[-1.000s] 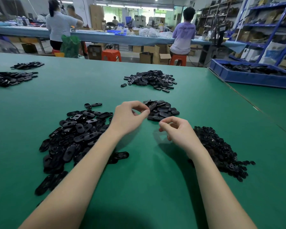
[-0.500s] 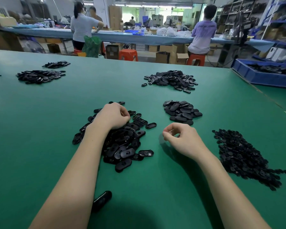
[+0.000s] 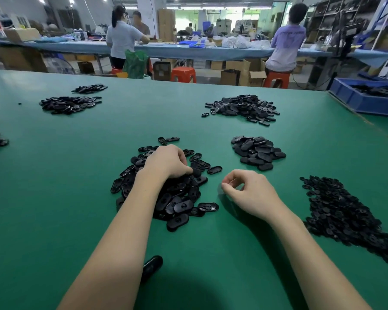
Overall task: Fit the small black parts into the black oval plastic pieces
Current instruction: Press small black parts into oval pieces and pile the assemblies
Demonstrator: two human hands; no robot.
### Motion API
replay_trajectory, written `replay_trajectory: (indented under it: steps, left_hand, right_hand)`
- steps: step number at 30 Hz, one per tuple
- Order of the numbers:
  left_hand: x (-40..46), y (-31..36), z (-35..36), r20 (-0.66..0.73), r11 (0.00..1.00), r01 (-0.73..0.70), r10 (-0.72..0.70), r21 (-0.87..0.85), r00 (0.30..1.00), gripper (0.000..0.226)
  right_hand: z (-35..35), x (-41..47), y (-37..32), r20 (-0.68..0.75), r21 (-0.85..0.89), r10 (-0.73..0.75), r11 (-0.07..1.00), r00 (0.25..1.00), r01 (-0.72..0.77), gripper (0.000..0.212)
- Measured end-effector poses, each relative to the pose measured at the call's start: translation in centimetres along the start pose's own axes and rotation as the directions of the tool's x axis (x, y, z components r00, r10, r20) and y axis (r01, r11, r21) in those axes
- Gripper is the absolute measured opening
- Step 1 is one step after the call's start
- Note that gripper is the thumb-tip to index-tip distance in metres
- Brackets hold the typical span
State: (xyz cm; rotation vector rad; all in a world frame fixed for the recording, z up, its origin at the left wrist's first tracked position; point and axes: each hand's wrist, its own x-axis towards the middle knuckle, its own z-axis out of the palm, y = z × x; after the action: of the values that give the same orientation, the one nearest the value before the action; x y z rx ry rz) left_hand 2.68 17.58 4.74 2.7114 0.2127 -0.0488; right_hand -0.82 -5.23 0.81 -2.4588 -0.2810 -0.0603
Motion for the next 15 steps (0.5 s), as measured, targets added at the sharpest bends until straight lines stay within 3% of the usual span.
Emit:
replay_trajectory:
  steps: [6,15]
  left_hand:
    - [0.27,-0.14,0.10,0.014,0.998,-0.042,0.043,-0.056,0.999,0.007]
    - [0.03,0.11,0.36,0.012,0.987,-0.085,0.088,-0.138,0.996,0.010]
  right_hand:
    - [-0.05,-0.03,0.08,0.003,0.013,0.000,1.000,1.000,0.000,0.008]
    - [-0.15,-0.05,0.07,0.018,0.023,0.013,1.000,1.000,-0.013,0.007]
